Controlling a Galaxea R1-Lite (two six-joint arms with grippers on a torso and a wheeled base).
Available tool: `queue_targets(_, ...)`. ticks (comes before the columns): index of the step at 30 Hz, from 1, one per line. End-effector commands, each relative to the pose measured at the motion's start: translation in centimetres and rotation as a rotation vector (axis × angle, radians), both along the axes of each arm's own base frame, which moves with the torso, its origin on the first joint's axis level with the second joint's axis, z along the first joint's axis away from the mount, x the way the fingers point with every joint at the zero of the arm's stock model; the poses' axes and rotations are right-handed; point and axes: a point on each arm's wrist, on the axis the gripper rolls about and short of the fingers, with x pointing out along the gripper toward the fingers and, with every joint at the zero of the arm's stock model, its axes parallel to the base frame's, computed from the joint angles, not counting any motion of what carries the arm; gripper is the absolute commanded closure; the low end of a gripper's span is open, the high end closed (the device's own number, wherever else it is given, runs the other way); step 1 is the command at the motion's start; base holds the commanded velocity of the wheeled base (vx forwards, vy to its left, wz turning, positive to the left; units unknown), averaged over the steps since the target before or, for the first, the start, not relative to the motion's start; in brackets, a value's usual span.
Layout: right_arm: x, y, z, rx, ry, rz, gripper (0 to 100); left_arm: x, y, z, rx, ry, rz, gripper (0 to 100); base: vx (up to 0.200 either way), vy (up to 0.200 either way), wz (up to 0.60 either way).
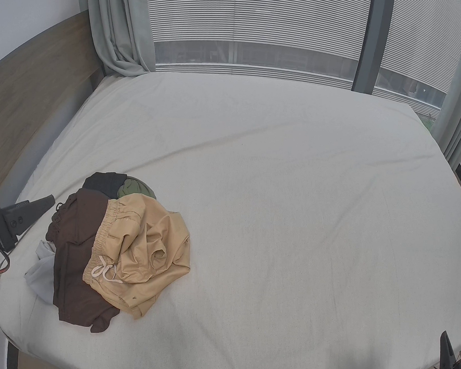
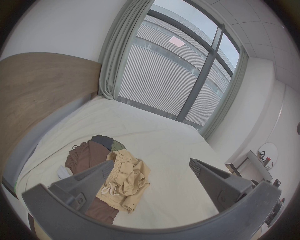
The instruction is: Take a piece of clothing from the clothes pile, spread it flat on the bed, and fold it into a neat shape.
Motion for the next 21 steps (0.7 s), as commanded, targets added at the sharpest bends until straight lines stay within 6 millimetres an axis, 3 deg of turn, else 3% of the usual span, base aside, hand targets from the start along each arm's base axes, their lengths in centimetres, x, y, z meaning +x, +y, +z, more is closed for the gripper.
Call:
queue_targets(1,0.0,0.0,-0.5,-0.001,0.002,0.000,0,2.3,0.2,-1.1,-0.015,0.069,-0.023,0,0.000,0.000,0.00)
queue_targets(7,0.0,0.0,-0.5,-0.001,0.002,0.000,0,4.1,0.3,-1.8,-0.051,0.077,-0.051,0,0.000,0.000,0.00)
queue_targets(21,0.0,0.0,-0.5,-0.001,0.002,0.000,0,6.2,1.8,-3.5,-0.137,0.150,-0.075,0,0.000,0.000,0.00)
